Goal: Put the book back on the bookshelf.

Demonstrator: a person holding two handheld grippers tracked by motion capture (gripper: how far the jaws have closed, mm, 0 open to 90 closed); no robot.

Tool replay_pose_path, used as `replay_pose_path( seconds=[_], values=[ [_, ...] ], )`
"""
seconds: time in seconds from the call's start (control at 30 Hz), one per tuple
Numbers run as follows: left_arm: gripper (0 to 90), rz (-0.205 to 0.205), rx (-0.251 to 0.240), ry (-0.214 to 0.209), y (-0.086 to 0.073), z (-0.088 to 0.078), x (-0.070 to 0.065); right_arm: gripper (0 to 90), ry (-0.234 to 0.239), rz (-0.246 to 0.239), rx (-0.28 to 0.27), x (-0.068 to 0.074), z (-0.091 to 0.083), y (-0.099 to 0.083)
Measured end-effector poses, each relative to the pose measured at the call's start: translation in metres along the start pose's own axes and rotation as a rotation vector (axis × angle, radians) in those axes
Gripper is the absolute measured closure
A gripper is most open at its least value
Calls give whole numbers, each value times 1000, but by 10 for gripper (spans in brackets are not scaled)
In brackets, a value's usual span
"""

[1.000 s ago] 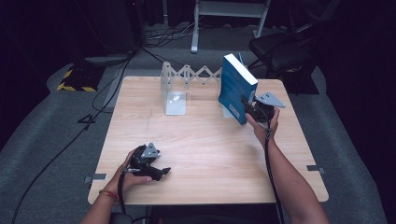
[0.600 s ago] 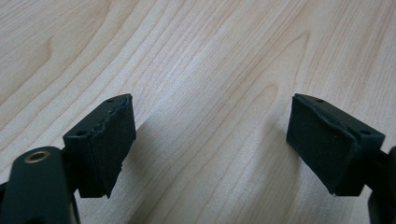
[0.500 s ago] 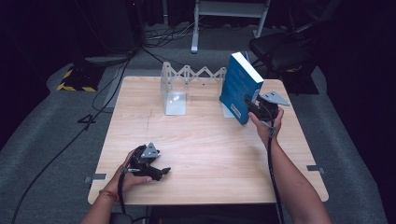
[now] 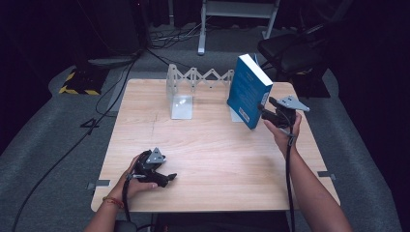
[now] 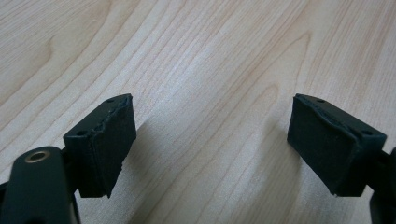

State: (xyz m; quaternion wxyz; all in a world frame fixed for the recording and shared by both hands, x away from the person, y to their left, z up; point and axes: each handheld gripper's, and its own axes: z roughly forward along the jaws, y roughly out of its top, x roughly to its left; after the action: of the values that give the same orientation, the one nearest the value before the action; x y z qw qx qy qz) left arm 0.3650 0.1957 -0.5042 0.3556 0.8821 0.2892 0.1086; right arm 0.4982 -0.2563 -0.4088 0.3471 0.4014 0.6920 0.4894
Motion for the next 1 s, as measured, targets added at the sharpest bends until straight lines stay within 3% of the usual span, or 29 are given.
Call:
replay_pose_path(
  seconds=[0.23,0.43,0.5,0.73,0.87,1.0],
  values=[
    [159,0,0,0,0,0,0,424,28,-33,19,-3,-8,4],
    [159,0,0,0,0,0,0,374,70,-95,62,-2,-15,10],
    [159,0,0,0,0,0,0,352,97,-123,89,-2,-19,12],
    [159,0,0,0,0,0,0,311,144,-158,159,1,-29,14],
    [159,-2,-1,1,0,0,0,302,197,-171,190,2,-38,15],
    [159,-2,0,2,0,0,0,297,207,-194,234,4,-46,14]
  ],
)
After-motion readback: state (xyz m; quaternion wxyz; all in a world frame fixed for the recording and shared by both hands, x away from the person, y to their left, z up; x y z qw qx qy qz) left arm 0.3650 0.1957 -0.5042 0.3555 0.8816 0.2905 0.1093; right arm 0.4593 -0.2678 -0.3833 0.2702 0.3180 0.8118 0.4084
